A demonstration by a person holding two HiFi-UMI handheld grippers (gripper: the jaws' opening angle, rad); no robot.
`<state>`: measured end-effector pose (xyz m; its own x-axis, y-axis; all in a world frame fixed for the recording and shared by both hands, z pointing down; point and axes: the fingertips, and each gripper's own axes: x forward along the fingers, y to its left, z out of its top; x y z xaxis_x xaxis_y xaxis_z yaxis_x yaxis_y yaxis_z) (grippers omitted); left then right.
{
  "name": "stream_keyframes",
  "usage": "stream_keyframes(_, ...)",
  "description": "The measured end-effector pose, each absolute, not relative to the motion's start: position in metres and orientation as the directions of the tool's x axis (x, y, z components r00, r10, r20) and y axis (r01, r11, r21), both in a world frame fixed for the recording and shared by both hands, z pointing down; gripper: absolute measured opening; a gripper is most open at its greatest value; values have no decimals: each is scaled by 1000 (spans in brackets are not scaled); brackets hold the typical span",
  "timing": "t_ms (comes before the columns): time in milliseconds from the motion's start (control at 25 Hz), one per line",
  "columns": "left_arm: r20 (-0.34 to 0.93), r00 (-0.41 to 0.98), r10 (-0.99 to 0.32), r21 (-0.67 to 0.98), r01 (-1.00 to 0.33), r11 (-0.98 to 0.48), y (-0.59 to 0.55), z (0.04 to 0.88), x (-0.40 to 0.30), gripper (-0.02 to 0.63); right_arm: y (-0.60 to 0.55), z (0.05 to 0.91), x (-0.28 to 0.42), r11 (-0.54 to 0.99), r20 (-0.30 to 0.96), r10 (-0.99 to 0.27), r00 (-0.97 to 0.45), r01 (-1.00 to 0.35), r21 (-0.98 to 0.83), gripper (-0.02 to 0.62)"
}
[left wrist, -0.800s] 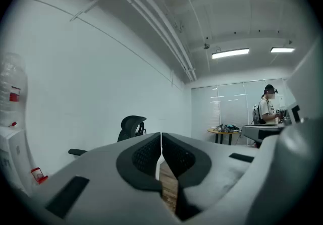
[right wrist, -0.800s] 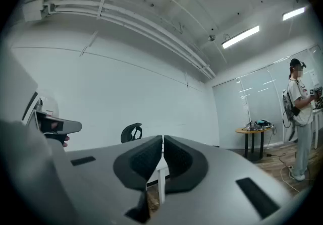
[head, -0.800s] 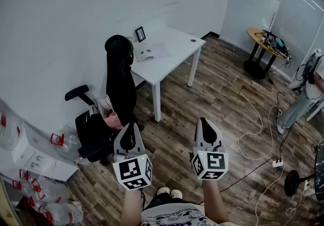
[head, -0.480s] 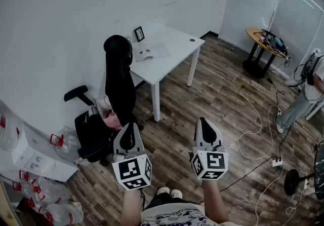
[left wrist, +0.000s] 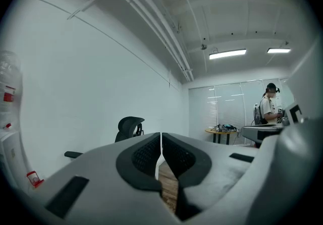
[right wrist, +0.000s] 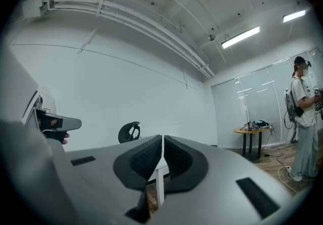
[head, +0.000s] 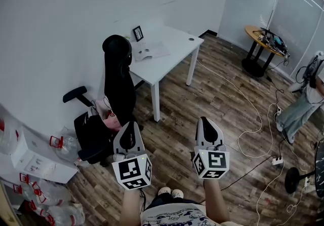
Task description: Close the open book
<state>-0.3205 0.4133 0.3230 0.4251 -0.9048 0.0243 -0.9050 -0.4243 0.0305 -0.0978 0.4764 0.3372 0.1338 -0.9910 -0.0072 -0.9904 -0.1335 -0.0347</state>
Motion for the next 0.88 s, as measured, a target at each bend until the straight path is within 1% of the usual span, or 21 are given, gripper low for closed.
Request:
stream_keyframes(360,24,460,-888,20,-888,-460,396,329,-319,29,465,347,-99,-166,-6,-986,166,-985,-52,35)
stream_keyframes(680,40,461,-886,20,-887,-461,384,339,-319,32,458,352,-99,-168,-4,-986,168,-985,-45,35)
stream_keyframes(720,44,463,-885,21,-886,-463,382,340,-318,42,456,353,-98,-169,-2,-986,169,-985,-46,35)
stream_keyframes(800,50,468,-882,24,-883,-468,379,342,-315,87,453,355,-94,-172,2,-985,172,-984,-50,35)
stream_keyframes(880,53,470,-881,24,-882,-470,374,344,-311,87,448,357,-89,-176,5,-984,176,-983,-52,35)
